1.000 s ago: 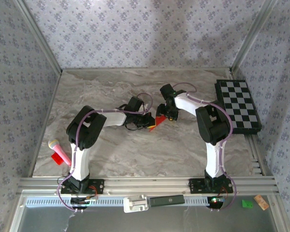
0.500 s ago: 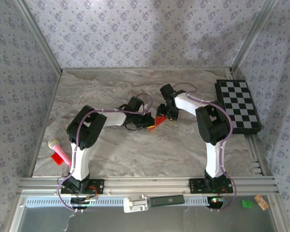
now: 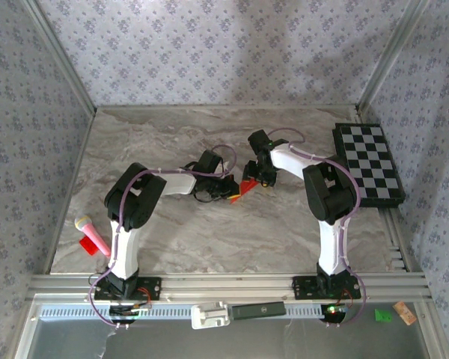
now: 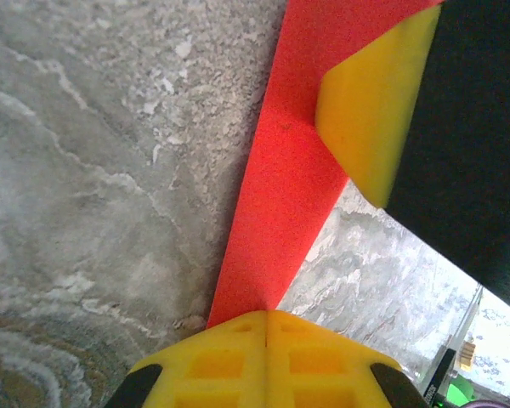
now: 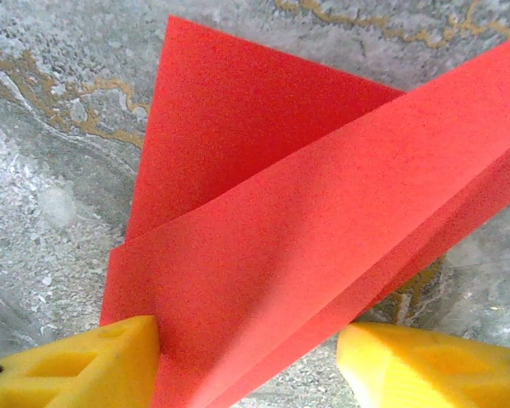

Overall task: Fold a paper plane with a square sheet of paper (pick it up from the middle)
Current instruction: Fold the wing for the fifth time at the center of the table.

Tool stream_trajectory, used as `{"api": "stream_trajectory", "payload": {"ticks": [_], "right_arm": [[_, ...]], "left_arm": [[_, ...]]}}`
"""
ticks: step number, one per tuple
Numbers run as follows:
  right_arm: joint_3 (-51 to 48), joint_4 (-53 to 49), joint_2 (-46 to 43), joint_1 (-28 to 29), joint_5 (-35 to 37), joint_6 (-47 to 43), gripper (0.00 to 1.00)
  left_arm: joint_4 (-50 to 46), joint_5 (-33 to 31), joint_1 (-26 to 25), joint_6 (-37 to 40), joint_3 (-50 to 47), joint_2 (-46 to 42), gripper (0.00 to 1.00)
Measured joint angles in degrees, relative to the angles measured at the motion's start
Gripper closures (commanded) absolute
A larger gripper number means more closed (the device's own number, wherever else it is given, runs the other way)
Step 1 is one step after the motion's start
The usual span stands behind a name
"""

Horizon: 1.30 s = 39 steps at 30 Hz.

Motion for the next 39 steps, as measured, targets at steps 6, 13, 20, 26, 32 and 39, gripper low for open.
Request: {"api": "stream_trajectory", "payload": {"ticks": [6,13,20,26,32,39], "right_arm": [[0.0,0.0,0.0,0.0,0.0,0.0,0.37],[0.0,0.0,-0.1,0.0,0.0,0.0,0.37],[-0.2,0.2,-1.3,-0.6,-2.0,-0.3,0.36],[-4.2,3.5,-6.1,-4.3,-7.2,-2.7,0.33],[-11.6,9.4,-18.1,-7.6,-11.7,-3.8,0.4],[-19.3,18.0,-22.2,-4.9,-17.8,-3.2,0.74]], "left_arm": [[-1.3,-0.2,0.1,0.0,0.6,0.3,1.0],[-2.7,-0.2,0.1,0.4,1.5,0.9,1.0],[-3.5,-0.2,0.1,0.5,2.0,1.0,1.0],[-4.0,-0.2,0.2,0.9,2.1,1.0,1.0],[-4.2,-0.1,0.2,1.0,2.3,1.2,1.0],[-4.9,0.2,0.2,1.3,2.8,1.5,1.0]]}}
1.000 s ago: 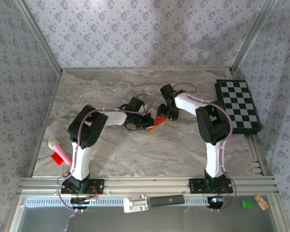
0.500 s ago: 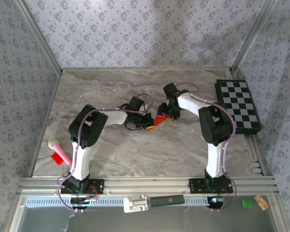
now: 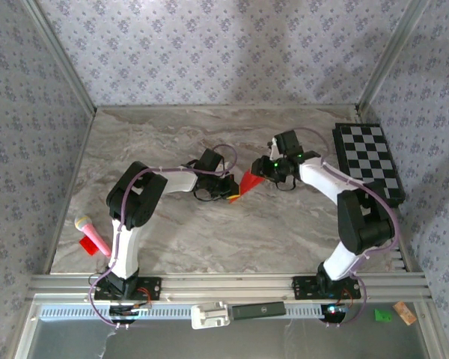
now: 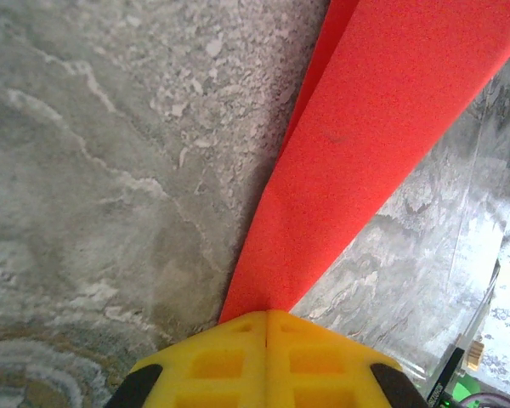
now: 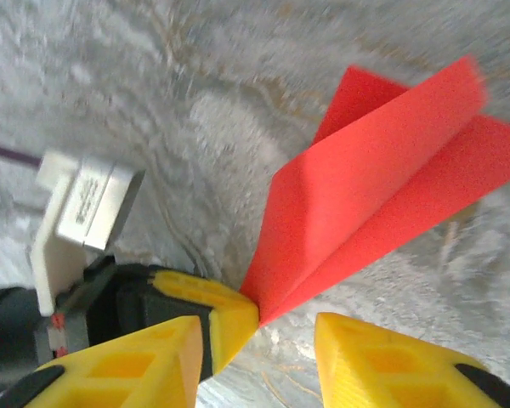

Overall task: Fold a paper plane with a square sheet of paper (pick it up from the middle)
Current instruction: Fold the wing for the fifth time at the center of the table.

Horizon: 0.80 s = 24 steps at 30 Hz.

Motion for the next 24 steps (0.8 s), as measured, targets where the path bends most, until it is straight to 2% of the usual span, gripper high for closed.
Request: {"api": "stream_trajectory", "payload": {"ticks": [4,9,24], "right_arm": [[-0.5,2.2,1.5,2.6,-0.1,1.5,0.9],[-0.5,3.6,4.9,4.6,0.9,3.2,1.0],[1.4,4.6,12.0,5.6,1.7,4.8,1.0]], "left_arm": [[-0.3,0.2,0.0,0.2,0.2,0.1,1.0],[-0.3,0.2,0.0,0.2,0.2,0.1,1.0],[-0.3,0.2,0.0,0.4,0.2,0.1,1.0]]}}
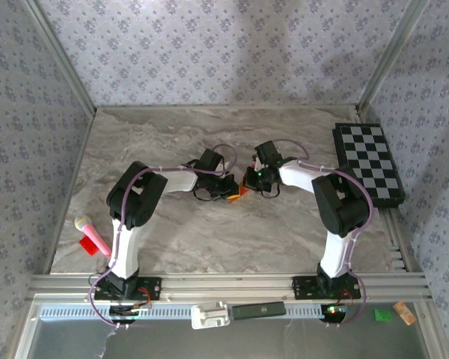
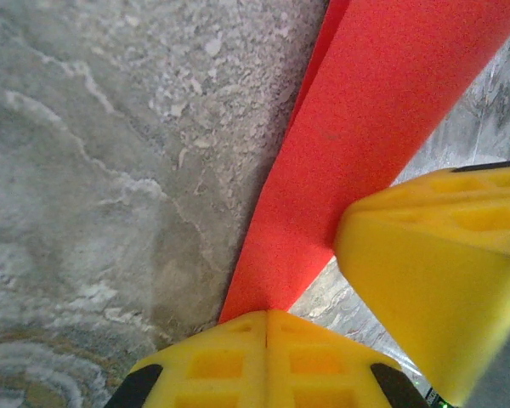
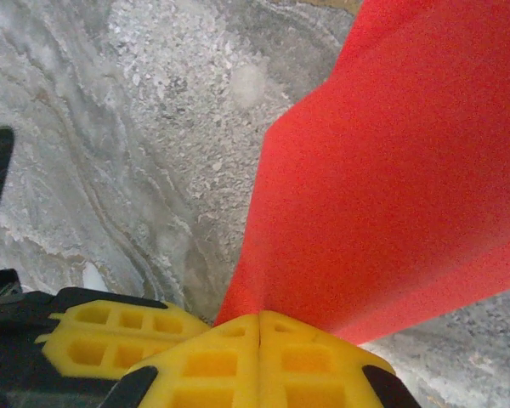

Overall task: Fold a paper plane with a square sheet of paper (pick it up from the middle)
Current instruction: Fold the wing for the fifth time at the center of the table.

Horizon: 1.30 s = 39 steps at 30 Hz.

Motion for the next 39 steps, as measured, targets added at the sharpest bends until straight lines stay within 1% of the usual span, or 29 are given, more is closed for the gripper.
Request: {"api": "stream_trajectory", "payload": {"ticks": [11,20,25,34,39], "right_arm": [[0.1,0.0,0.9,-0.3,0.2,0.0,1.0],[-1.4,1.2,0.9,-3.1,0.1,0.0,1.0],[-1.7,1.8,0.9,-3.7,-0.4,0.0,1.0],[-2.0,2.9,0.6,-4.0,-1.9,-0.2,1.0],[0.4,2.5,0.4,-2.5,-2.4,-2.4,1.0]], "left_arm": [[0.0,0.0,0.0,0.0,0.0,0.0,1.0],[0.0,0.0,0.0,0.0,0.0,0.0,1.0],[0.0,0.0,0.0,0.0,0.0,0.0,1.0],[0.0,0.0,0.0,0.0,0.0,0.0,1.0],[-0.1,0.0,0.0,0.2,0.0,0.0,1.0]]}}
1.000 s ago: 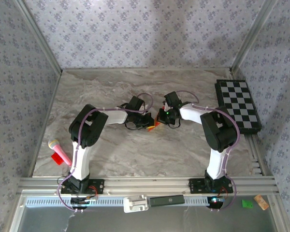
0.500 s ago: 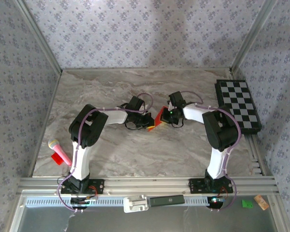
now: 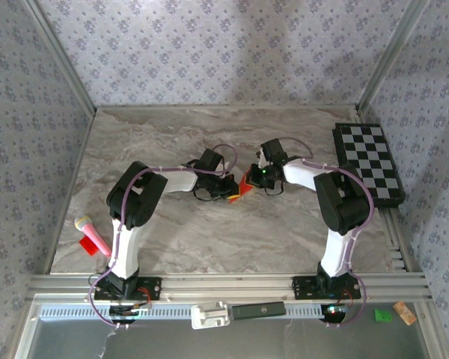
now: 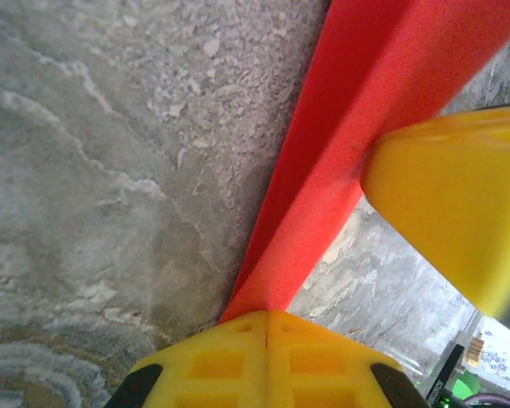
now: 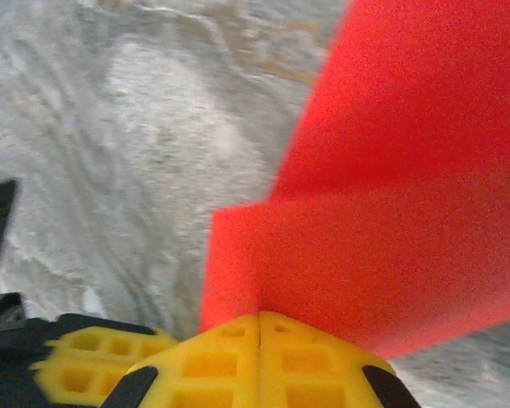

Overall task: Fold a paper plane with a square sheet of paper (pick it up from the middle)
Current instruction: Fold the wing for the fifth time at the center of the table.

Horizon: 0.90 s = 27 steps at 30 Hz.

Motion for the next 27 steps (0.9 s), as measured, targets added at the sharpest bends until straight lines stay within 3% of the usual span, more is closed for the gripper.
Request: {"api": "stream_trajectory", "payload": {"ticks": [5,27], "right_arm": [[1.7,0.7,0.8,1.4,0.6,-0.4,1.0],[-0.8,3.1,2.6,-3.3,2.2,-0.4,1.0]], "left_arm": [[0.0,0.0,0.0,0.0,0.0,0.0,1.0],[0.0,0.0,0.0,0.0,0.0,0.0,1.0]]}}
